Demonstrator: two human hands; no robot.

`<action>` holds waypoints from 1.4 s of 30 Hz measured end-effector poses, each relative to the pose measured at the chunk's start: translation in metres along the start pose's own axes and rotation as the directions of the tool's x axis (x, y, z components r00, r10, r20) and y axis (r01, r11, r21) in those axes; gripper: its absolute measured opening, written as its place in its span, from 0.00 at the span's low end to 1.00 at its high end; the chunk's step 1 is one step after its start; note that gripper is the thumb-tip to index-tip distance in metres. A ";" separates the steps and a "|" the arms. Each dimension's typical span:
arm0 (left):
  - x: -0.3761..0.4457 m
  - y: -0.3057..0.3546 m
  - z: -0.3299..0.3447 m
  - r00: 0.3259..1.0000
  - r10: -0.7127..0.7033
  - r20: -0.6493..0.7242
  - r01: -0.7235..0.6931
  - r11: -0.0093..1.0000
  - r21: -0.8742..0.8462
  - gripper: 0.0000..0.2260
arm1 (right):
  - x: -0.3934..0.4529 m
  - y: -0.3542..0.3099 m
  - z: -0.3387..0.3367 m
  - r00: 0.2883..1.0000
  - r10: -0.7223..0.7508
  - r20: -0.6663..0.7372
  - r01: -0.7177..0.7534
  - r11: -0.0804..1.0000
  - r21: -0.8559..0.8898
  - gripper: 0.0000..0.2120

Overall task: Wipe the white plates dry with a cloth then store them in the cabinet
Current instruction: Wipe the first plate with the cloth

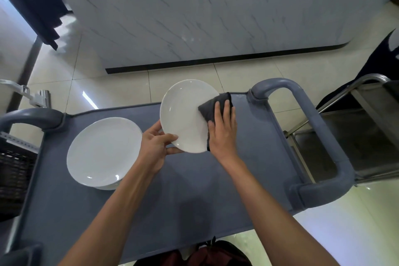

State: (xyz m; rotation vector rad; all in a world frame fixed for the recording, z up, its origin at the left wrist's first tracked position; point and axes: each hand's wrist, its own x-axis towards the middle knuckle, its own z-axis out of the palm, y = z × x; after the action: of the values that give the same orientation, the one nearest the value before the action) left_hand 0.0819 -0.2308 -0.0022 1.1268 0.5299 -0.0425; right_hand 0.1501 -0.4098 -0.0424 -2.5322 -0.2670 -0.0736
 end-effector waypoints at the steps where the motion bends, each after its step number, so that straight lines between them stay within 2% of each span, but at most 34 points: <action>1: 0.000 0.001 0.000 1.000 -0.004 0.009 0.004 1.000 0.011 0.26 | 0.004 0.002 -0.002 1.000 -0.003 0.006 0.003 1.000 -0.012 0.28; 6: -0.002 0.003 -0.001 0.998 -0.022 0.066 0.017 0.997 0.075 0.26 | 0.019 0.005 -0.011 0.998 -0.066 0.020 0.067 0.994 -0.084 0.27; 10: -0.006 0.003 0.001 0.990 -0.049 0.135 0.032 0.992 0.125 0.22 | 0.028 -0.012 -0.018 0.981 -0.185 0.050 0.190 0.974 -0.122 0.27; 14: -0.009 -0.001 0.003 0.983 -0.062 0.171 0.041 0.992 0.122 0.20 | 0.028 -0.030 -0.017 0.939 -0.320 0.123 0.330 0.941 -0.069 0.27; 18: -0.008 -0.002 -0.001 0.985 -0.042 0.165 0.023 0.993 0.119 0.22 | 0.016 -0.036 -0.009 0.897 -0.393 0.201 0.401 0.916 -0.003 0.27; 23: -0.007 0.000 -0.006 0.990 -0.007 0.139 -0.007 0.995 0.099 0.23 | -0.003 -0.035 -0.002 0.882 -0.415 0.225 0.423 0.906 0.014 0.26; 29: -0.007 0.000 -0.007 0.985 0.016 0.171 -0.035 0.994 0.108 0.25 | -0.020 -0.030 0.001 0.902 -0.375 0.216 0.380 0.925 0.019 0.25; 42: -0.007 0.003 -0.002 0.981 -0.034 0.191 0.007 0.990 0.140 0.20 | 0.010 -0.042 -0.011 0.879 -0.443 0.176 0.460 0.885 -0.073 0.27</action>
State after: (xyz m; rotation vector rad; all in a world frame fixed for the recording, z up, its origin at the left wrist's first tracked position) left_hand 0.0761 -0.2295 0.0032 1.2384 0.3694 -0.2081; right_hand 0.1511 -0.3807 -0.0093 -2.5365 -0.9424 -0.0749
